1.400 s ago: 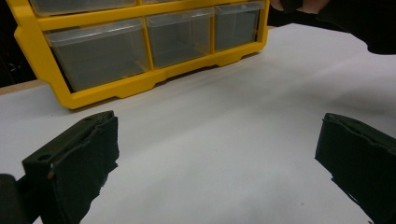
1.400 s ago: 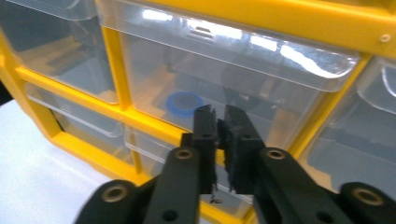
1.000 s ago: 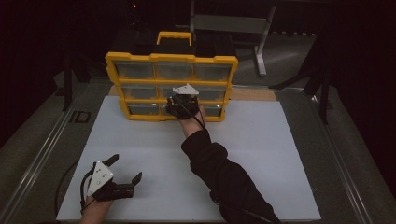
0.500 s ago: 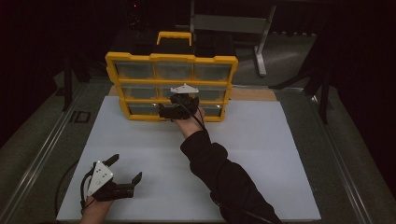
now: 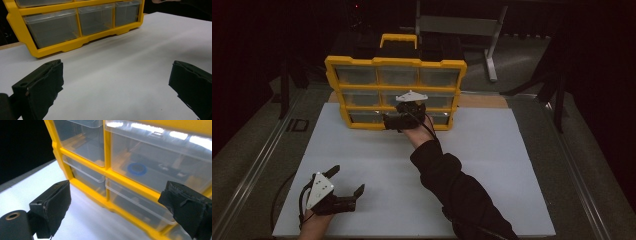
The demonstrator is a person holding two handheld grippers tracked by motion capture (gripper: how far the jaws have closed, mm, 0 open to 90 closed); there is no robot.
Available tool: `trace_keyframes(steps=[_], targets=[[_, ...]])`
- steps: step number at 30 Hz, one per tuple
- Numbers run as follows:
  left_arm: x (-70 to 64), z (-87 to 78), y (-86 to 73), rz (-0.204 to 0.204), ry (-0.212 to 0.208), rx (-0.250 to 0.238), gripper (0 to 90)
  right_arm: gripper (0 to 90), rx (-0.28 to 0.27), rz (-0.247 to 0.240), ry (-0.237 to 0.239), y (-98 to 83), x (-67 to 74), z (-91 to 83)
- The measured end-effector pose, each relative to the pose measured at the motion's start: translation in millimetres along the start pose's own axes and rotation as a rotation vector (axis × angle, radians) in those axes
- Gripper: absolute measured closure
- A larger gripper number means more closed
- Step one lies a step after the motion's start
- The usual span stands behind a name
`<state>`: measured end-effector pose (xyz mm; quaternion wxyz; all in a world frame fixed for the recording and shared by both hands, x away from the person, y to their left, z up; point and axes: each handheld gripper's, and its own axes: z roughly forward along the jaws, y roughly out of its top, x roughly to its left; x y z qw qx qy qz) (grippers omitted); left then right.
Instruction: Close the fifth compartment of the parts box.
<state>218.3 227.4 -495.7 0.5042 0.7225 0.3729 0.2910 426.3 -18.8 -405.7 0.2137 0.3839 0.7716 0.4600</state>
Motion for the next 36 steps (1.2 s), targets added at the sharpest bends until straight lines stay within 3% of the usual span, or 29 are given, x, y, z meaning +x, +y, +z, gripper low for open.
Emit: trace_keyframes(steps=[6, 16, 21, 36], targets=[[0.9, -0.9, -0.5, 0.002, 0.003, 0.002, 0.0, 8.4, -0.044, -0.042, 0.096, 1.0, -0.1, -8.0], [0.8, -1.8, -1.1, -0.001, 0.002, 0.001, 0.0, 8.4, -0.076, -0.085, 0.178, 2.3, 3.3, -25.7], [0.8, -2.6, -1.2, 0.002, 0.002, 0.001, 0.0, 8.4, -0.079, -0.108, 0.192, 0.3, 7.3, -32.3], [0.6, -3.6, -1.5, 0.001, 0.001, -0.002, 0.0, 8.4, -0.102, -0.119, 0.220, -7.4, 8.4, -57.3]])
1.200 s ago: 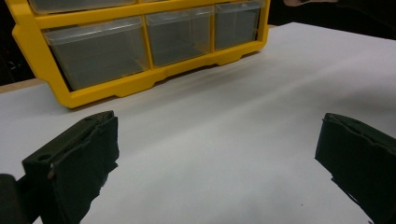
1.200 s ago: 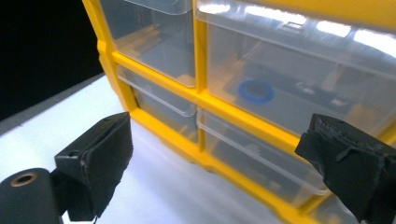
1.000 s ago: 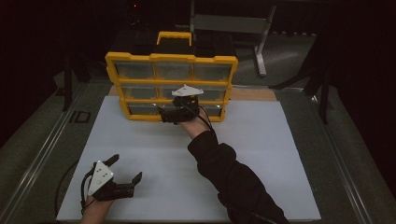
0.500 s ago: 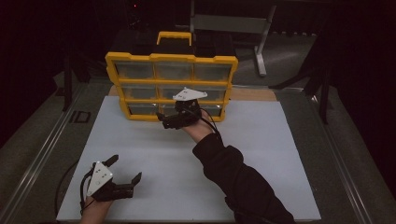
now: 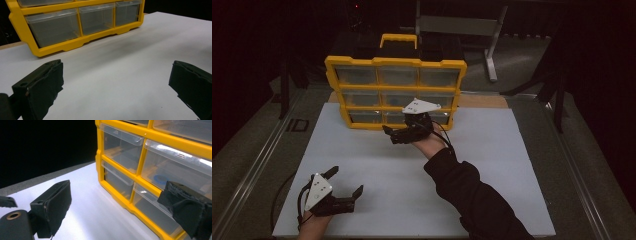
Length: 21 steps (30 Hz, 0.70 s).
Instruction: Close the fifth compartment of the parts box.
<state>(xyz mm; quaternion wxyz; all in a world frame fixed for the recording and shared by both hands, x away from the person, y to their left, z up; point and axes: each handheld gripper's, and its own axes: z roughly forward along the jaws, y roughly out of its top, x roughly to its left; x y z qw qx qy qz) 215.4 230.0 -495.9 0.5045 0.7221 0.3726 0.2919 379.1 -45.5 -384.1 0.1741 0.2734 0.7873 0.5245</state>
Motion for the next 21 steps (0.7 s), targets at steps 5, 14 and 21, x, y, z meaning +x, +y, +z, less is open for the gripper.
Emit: trace_keyframes(steps=[5, 14, 21], targets=[[0.3, -0.6, 0.1, 0.001, 0.002, -0.002, 0.0, 8.4, -0.016, 0.013, 0.020, -2.7, 2.7, -11.0], [0.0, -0.4, 0.0, 0.000, 0.003, -0.004, 0.0, 8.4, -0.027, -0.003, 0.041, -8.2, 4.2, -33.3], [-0.1, 0.0, 0.0, 0.001, 0.003, 0.001, 0.0, 8.5, -0.030, -0.011, 0.055, -15.9, 2.2, -50.9]])
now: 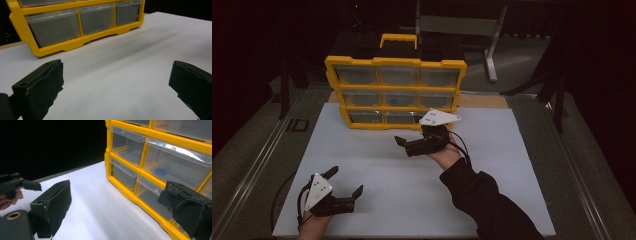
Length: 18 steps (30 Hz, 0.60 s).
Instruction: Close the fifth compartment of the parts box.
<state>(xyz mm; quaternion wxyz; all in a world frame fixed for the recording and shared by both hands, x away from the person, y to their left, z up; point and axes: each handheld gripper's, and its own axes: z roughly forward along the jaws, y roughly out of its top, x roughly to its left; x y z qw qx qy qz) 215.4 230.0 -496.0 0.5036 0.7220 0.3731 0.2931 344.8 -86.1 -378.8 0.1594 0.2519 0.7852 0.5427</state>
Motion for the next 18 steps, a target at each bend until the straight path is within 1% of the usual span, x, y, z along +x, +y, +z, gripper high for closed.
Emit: trace_keyframes(steps=[1, 4, 5, 9, 11, 14, 18], targets=[[0.0, -0.1, 0.0, -0.001, 0.001, -0.002, 0.0, 8.4, -0.005, 0.005, 0.004, -1.8, -0.6, -3.8], [0.4, -0.4, -0.1, -0.002, 0.003, -0.001, 0.0, 8.4, -0.004, 0.007, 0.001, -3.6, -1.0, -7.8], [0.6, -0.4, -0.1, -0.001, 0.003, -0.001, 0.0, 8.4, -0.006, 0.011, 0.008, -4.3, -1.1, -10.1], [0.2, -0.4, 0.0, 0.002, 0.001, -0.002, 0.0, 8.4, -0.020, 0.001, 0.015, -5.8, 0.2, -22.2], [0.2, -0.5, 0.0, 0.002, 0.002, -0.002, 0.0, 8.5, -0.030, 0.004, 0.021, -6.7, 1.1, -27.5], [0.0, -0.3, 0.1, 0.003, 0.000, -0.001, 0.0, 8.4, -0.035, 0.003, 0.027, -9.1, 3.1, -35.1], [-0.3, -0.2, 0.1, 0.003, -0.001, 0.001, 0.0, 8.4, -0.038, -0.012, 0.028, -13.4, 5.3, -44.5]])
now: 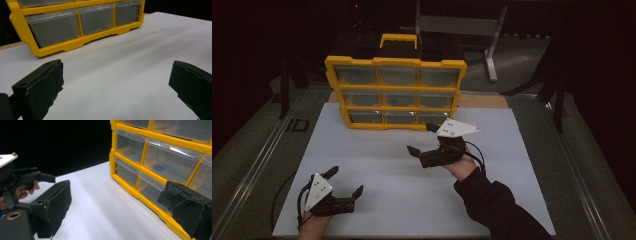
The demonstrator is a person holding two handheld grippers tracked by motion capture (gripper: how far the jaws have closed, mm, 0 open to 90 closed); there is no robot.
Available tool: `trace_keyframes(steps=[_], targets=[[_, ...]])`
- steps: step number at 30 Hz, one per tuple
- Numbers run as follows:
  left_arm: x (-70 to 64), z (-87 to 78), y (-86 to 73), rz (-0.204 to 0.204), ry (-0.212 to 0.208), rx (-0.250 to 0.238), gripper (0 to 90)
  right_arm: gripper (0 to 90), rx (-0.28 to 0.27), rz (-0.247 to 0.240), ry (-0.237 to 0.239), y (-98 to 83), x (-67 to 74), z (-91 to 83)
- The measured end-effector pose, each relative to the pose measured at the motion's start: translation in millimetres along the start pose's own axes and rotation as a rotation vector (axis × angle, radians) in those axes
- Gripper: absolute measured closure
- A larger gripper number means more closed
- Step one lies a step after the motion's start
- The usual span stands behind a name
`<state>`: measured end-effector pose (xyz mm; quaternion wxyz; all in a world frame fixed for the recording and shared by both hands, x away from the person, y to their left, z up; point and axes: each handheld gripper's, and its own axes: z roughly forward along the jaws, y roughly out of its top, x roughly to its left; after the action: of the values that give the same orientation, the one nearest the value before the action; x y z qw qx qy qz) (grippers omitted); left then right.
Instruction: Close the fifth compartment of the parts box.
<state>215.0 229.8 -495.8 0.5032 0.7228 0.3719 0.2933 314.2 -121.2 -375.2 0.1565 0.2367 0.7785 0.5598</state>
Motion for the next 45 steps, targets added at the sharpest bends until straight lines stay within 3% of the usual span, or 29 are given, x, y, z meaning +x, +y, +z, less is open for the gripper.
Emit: trace_keyframes(steps=[21, 37, 42, 45], targets=[[-0.3, 0.3, 0.1, 0.002, 0.000, 0.001, 0.0, 8.4, -0.062, -0.010, -0.023, -28.7, 2.8, -48.0], [-0.5, 0.2, 0.1, 0.004, -0.001, 0.003, 0.0, 8.4, -0.055, 0.016, -0.078, -62.8, -5.3, -81.2], [-0.7, 0.4, 0.0, 0.004, -0.002, 0.003, 0.0, 8.4, -0.056, 0.035, -0.071, -76.1, -9.2, -90.3], [-0.8, 0.5, 0.0, 0.005, -0.003, 0.003, 0.0, 8.4, -0.039, 0.016, -0.069, -85.2, -9.8, -93.8]])
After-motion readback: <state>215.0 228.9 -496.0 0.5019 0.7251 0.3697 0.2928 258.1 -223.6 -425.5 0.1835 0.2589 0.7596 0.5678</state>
